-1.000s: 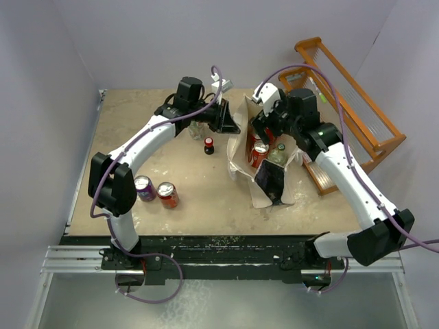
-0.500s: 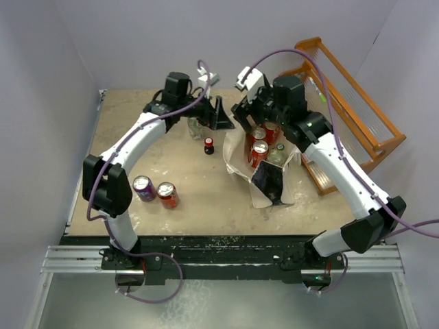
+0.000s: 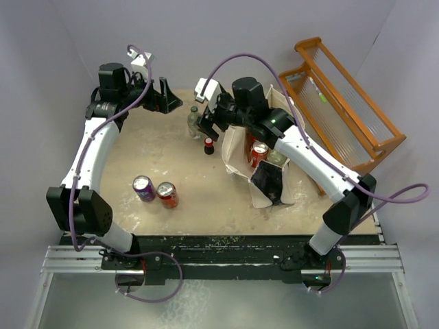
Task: Place the beverage into the canvas bag
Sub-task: Pick up the drink from the center of the board.
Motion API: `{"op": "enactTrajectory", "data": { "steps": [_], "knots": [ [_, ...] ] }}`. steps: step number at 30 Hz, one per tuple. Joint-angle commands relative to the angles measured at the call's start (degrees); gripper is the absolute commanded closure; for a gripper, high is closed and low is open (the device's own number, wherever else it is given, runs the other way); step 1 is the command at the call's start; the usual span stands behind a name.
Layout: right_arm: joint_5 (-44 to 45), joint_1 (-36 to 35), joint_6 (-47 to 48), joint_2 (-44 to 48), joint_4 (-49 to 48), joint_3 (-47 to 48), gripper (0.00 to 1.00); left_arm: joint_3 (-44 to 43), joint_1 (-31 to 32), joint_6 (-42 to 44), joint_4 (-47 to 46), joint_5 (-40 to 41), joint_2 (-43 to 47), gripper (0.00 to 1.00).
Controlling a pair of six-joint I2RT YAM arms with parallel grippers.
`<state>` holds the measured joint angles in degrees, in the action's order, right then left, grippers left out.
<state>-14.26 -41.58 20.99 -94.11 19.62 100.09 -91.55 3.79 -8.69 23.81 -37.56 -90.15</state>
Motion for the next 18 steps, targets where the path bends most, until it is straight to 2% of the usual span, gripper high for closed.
{"op": "enactTrajectory", "data": {
  "steps": [1, 6, 13, 18],
  "knots": [
    [-2.71, -1.15, 2.91, -2.89, 1.96, 4.59, 0.15, 3.18, -1.55, 5.19, 3.02, 3.61, 4.76, 0.01],
    [-2.35, -1.47, 4.7, -5.96, 1.96, 5.51, 0.15, 7.98, -3.98, 5.61, 3.38, 5.49, 7.17, 0.01],
    [-2.81, -3.02, 7.04, -14.03, 7.98, 13.02, 0.14, 9.69, -6.52, 7.54, 6.57, 10.55, 7.15, 0.01],
    [1.02, -3.78, 3.79, -17.27, 6.02, 14.31, 0.14, 10.85, -7.11, 7.9, 7.14, 13.04, 7.26, 0.01]
  ]
}}
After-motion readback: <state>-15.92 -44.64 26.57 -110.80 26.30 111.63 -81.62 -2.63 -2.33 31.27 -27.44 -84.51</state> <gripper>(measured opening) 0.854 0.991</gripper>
